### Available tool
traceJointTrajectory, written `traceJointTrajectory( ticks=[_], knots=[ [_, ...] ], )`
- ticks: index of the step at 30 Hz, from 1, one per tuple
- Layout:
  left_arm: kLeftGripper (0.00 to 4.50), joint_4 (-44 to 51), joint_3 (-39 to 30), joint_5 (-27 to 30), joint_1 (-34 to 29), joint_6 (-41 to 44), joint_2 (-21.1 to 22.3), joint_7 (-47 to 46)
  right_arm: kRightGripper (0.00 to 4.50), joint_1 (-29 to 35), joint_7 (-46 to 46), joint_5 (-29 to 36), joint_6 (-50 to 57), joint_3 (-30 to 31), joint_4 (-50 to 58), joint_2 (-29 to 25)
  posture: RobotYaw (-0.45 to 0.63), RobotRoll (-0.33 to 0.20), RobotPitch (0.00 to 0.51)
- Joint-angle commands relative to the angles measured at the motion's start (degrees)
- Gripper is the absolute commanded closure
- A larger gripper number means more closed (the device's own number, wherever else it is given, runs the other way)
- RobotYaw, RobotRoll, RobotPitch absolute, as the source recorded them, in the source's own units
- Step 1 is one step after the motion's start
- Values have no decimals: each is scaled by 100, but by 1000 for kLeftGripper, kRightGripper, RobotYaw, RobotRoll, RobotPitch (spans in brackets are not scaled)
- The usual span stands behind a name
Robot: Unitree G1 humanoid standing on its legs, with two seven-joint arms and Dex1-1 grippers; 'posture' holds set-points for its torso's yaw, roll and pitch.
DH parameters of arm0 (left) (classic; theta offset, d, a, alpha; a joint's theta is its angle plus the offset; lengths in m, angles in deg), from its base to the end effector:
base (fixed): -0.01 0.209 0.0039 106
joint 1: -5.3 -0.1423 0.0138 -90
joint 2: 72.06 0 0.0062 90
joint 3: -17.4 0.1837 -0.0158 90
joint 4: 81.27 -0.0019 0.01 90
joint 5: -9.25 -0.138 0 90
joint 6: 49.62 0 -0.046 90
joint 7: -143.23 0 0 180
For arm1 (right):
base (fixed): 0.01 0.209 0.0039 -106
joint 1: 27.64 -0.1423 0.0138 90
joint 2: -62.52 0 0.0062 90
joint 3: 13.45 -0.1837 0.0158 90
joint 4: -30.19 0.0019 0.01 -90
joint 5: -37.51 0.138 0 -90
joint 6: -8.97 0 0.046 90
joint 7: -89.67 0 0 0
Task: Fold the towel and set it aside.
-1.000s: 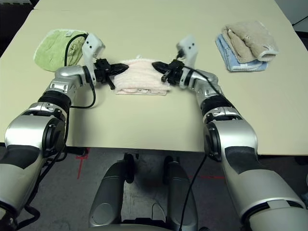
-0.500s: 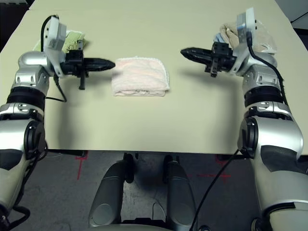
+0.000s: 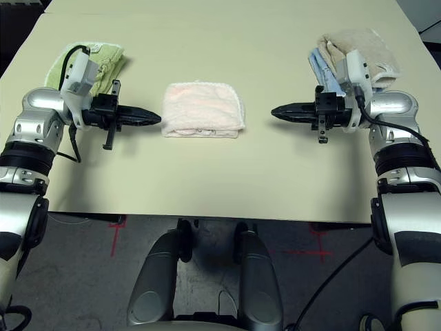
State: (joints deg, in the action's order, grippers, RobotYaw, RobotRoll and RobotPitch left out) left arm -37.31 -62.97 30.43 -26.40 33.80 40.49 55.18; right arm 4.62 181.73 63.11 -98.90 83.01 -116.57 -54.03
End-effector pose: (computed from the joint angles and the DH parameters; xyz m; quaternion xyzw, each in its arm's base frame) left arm 0.3438 0.2556 0.2331 0.2242 -0.0163 -0.6564 0.7202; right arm 0.3310 -0.2996 0.2252 -0.2251 -0.0628 0.5965 0.7679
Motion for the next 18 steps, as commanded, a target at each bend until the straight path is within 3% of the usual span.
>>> traceJointTrajectory(
  ticks=[1,6,9,18],
  knots=[
    [4469,-96,56,55,-94,-124,92,55,4500,190,45,177,20,160,181,-152,24,0,300],
    [4469,-213,-23,-17,-7,-343,62,55,4500,263,45,298,304,87,342,-182,24,0,300],
    [3870,-310,-224,-76,136,-90,-33,49,3764,286,45,401,829,-8,506,-191,21,0,300],
    [464,-85,-514,-207,306,1500,-38,-243,468,335,45,361,1171,-53,704,-172,28,0,301]
  ],
)
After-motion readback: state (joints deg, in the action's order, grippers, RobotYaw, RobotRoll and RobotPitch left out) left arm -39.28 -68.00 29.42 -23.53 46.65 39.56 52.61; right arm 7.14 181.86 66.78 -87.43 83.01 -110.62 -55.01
